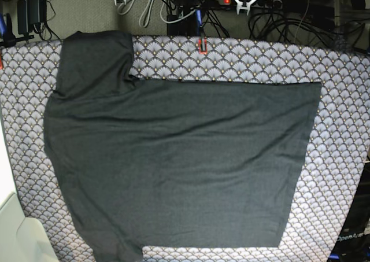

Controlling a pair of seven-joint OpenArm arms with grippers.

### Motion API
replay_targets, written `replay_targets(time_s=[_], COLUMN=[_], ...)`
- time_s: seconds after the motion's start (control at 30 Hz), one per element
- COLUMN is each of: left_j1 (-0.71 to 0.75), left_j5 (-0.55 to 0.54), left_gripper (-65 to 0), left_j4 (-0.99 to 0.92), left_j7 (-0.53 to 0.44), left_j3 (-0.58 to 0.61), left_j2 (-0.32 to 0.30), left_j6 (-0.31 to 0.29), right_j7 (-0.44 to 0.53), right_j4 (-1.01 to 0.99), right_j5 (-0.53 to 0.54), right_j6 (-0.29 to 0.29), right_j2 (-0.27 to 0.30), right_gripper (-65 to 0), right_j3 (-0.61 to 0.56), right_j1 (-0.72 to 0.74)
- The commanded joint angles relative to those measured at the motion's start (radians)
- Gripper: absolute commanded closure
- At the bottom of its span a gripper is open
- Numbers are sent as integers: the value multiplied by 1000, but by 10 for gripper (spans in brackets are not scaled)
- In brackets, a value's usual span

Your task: Fold the T-shirt properly

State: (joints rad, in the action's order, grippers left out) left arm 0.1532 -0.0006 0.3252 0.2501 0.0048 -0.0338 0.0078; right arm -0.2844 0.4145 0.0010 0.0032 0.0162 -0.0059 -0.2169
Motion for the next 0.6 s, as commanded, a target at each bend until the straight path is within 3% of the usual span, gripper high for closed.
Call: replay_targets(time_s=[0.0,0.57], left_j1=[9,19], left_j5=[4,4], left_gripper=[-3,-3], left_j4=[4,2], left_j7=[-27,-64], left_j3=[2,2], left_j2=[-2,-2], left_j6=[4,-1], right_j7=[-2,1], right_j4=[5,7], right_j5=[0,0], right_j6=[8,8], right_j2=[1,1], right_gripper=[0,0], right_j3=[1,1], right_j1=[-8,-13])
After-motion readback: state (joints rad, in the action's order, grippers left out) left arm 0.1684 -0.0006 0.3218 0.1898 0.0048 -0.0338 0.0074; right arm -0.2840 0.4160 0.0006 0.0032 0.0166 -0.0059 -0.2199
